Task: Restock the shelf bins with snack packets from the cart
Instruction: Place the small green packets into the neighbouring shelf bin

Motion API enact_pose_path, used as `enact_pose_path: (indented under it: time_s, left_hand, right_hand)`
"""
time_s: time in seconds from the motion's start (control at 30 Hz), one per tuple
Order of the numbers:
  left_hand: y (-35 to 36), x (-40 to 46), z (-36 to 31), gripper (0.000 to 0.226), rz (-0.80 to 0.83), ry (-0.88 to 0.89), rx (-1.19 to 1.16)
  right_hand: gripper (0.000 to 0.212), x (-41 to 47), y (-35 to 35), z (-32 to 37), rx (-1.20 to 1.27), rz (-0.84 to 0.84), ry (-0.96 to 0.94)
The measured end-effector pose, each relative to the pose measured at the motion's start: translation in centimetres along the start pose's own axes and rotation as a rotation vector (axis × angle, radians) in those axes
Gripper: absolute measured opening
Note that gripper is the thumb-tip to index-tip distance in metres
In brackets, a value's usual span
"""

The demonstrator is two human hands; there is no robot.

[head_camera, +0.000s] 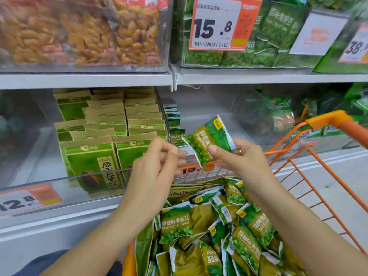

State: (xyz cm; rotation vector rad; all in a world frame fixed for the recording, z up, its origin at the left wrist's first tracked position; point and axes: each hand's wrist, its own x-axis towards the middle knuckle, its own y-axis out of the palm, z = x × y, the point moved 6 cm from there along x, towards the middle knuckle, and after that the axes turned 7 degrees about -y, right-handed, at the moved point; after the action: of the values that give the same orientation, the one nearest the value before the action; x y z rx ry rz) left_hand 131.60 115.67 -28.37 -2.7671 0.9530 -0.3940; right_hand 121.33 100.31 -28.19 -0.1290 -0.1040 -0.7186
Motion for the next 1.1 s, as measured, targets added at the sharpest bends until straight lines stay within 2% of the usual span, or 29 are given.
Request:
enact_pose_path:
  time_s: [0.1, 0.2, 0.27, 0.33, 0.4, 0.53, 0.63, 0.73, 0.9, 1.03, 1.1]
  left_hand:
    - [-2.8, 0.8, -1.7, 0.022, -0.243, 0.432, 0.496]
    - [-3.7, 1.7, -1.6, 0.021, -0.4, 0.552, 0.659]
    - [-3.1, 2.6, -0.7, 0.021, -0.39, 0.565, 0.762]
    - [-2.5, 3.6, 0.6, 0.027, -0.33, 0.516, 0.841]
    - [-2.6, 4.3, 1.3, 0.03, -0.296, 0.454, 0.854]
    - [-2.8, 4.7, 1.2, 0.032, -0.264, 0.399, 0.814]
    - [-2.7, 4.7, 1.1, 0.032, -0.258, 0.401, 0.821]
    - [-2.7, 4.7, 1.2, 0.03, -0.253, 0.415, 0.844]
    - [-2.6, 4.5, 1.2, 0.026, -0.257, 0.445, 0.879]
    - [-2.7, 4.6, 1.3, 0.025, -0.264, 0.442, 0.882]
    - [-2.6, 4.6, 1.3, 0.025, -0.268, 0.444, 0.881]
  right_hand:
    - [0.011, 4.8, -1.1, 1.2, -0.242, -0.009, -0.06]
    - [0.02, 10.2, -0.6, -0.7, -0.574, 0.065, -0.019]
    - [0.04, 12.8, 0.7, -2.6, -0.67, 0.146, 0.1]
    - [0.054, 14.1, 2.5, -4.9, -0.596, 0.216, 0.296]
    - [0.049, 15.1, 4.2, -7.1, -0.549, 0.232, 0.431]
    - [0.037, 16.6, 6.6, -10.4, -0.503, 0.221, 0.507]
    - [0.041, 17.2, 7.1, -11.0, -0.627, 0.24, 0.476]
    - [0.059, 17.9, 6.5, -10.7, -0.77, 0.2, 0.39]
    - [0.062, 18.3, 6.7, -9.8, -0.702, 0.105, 0.229]
    - [0.071, 18.2, 7.0, -10.3, -0.59, 0.08, 0.287]
    - [0.071, 17.9, 7.3, -10.6, -0.579, 0.136, 0.337]
